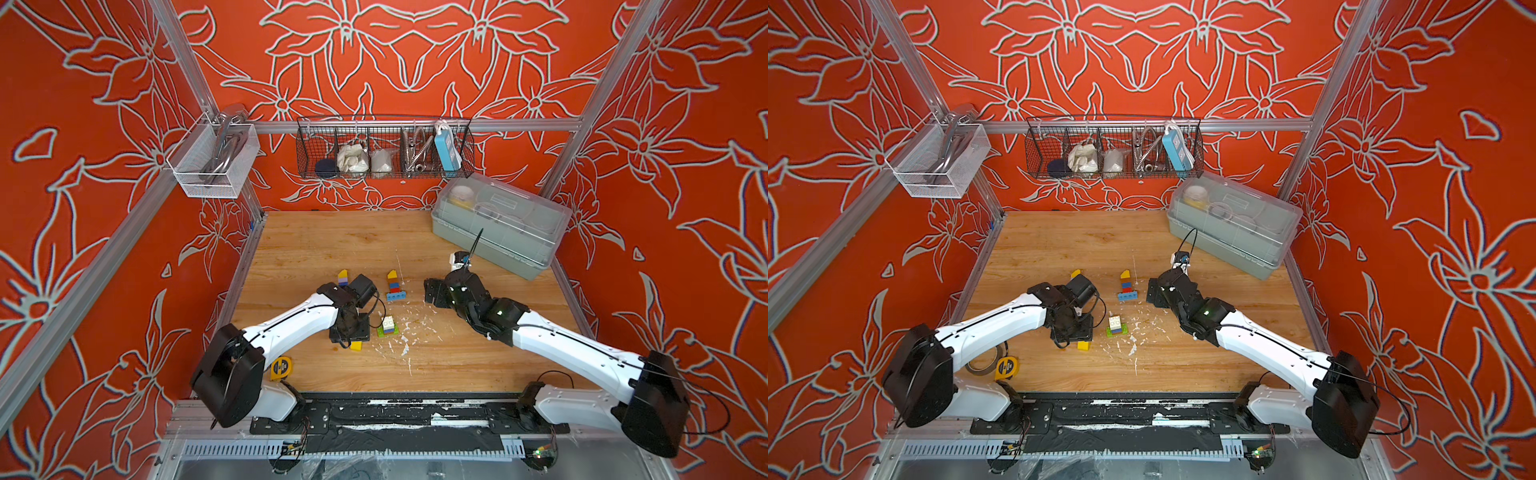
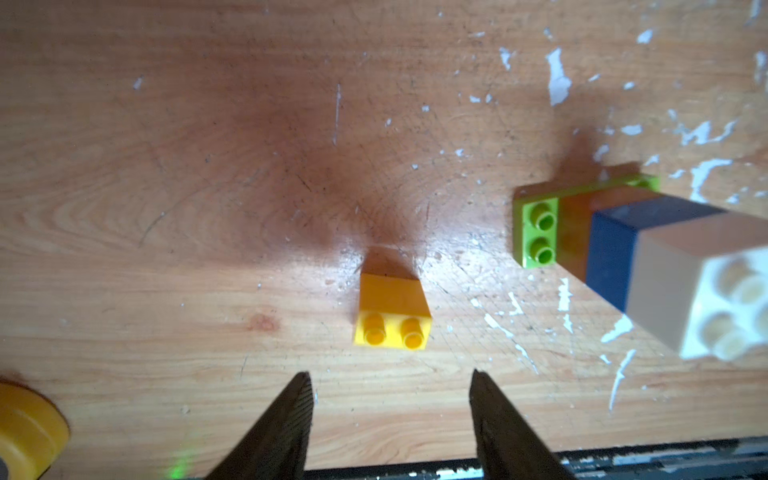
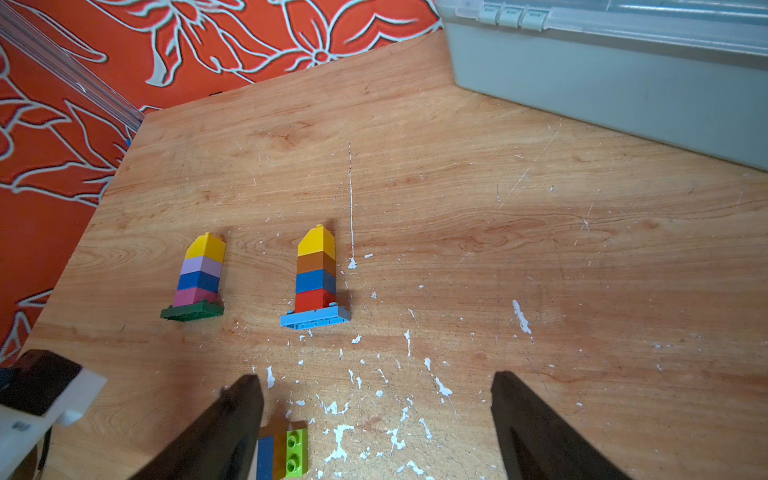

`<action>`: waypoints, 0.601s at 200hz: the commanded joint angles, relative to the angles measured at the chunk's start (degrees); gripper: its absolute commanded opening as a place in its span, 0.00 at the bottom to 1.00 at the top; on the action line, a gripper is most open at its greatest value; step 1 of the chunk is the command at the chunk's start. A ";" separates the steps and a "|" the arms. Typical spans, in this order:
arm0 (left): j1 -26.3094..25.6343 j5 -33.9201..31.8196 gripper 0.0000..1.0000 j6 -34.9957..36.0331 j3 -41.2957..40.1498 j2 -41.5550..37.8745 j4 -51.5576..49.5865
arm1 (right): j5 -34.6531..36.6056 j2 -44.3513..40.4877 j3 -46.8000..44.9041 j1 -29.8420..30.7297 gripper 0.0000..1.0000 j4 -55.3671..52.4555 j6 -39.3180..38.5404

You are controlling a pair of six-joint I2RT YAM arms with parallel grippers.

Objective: Assemble the number 1 with lego
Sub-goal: Place the lego brick at the center of the board, then pick up the lego brick from the center of the board.

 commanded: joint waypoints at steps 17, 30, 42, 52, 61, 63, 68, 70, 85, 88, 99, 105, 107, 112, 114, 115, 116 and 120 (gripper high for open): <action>-3.65 0.74 0.62 -5.83 -4.70 -3.69 -0.87 | -0.81 -0.31 -0.44 -0.28 0.91 0.18 0.48; -4.05 0.74 0.62 -6.79 -5.93 -3.39 -0.88 | -0.98 -0.26 -0.44 -0.27 0.91 0.15 0.59; -4.15 0.42 0.62 -7.50 -6.66 -2.75 -0.89 | -1.01 -0.20 -0.46 -0.30 0.91 0.15 0.62; -4.15 0.39 0.62 -7.83 -6.97 -2.08 -0.59 | -1.10 -0.18 -0.44 -0.22 0.91 0.19 0.68; -4.24 0.07 0.62 -8.41 -6.99 -1.52 -0.58 | -1.14 -0.08 -0.47 -0.29 0.91 0.16 0.66; -4.20 -0.02 0.62 -8.52 -6.99 -1.34 -0.61 | -1.11 -0.08 -0.49 -0.28 0.91 0.17 0.69; -4.24 -0.17 0.62 -8.86 -6.90 -0.91 -0.62 | -1.17 -0.06 -0.46 -0.23 0.91 0.15 0.66; -4.24 -0.21 0.62 -8.98 -6.88 -0.75 -0.58 | -1.12 -0.04 -0.44 -0.25 0.91 0.15 0.63; -4.24 -1.23 0.62 -10.06 -6.33 0.80 -1.11 | -1.15 0.01 -0.52 -0.26 0.91 0.15 0.69; -4.24 -1.21 0.62 -10.07 -6.17 1.22 -1.08 | -1.13 0.05 -0.52 -0.26 0.91 0.21 0.69; -4.20 -1.11 0.62 -10.07 -5.86 2.43 -0.46 | -1.01 0.00 -0.52 -0.23 0.91 0.24 0.69; -4.24 -1.02 0.62 -10.20 -5.69 3.08 -0.17 | -0.93 0.01 -0.46 -0.30 0.91 0.25 0.69; -4.24 -1.02 0.62 -10.24 -5.63 3.28 -0.07 | -0.92 0.05 -0.51 -0.29 0.91 0.30 0.63; -4.24 -0.97 0.62 -10.41 -5.51 3.59 0.10 | -0.93 0.01 -0.50 -0.25 0.91 0.29 0.67; -4.24 -0.94 0.62 -10.47 -5.45 3.72 0.24 | -0.92 0.03 -0.50 -0.23 0.91 0.25 0.67; -4.24 -0.93 0.62 -10.49 -5.43 3.80 0.29 | -0.92 0.01 -0.51 -0.23 0.91 0.28 0.64; -4.29 -0.89 0.62 -10.50 -5.42 3.88 0.32 | -0.88 0.05 -0.52 -0.22 0.91 0.26 0.67; -4.33 -0.84 0.62 -10.60 -5.43 4.03 0.57 | -0.84 -0.02 -0.51 -0.24 0.91 0.24 0.61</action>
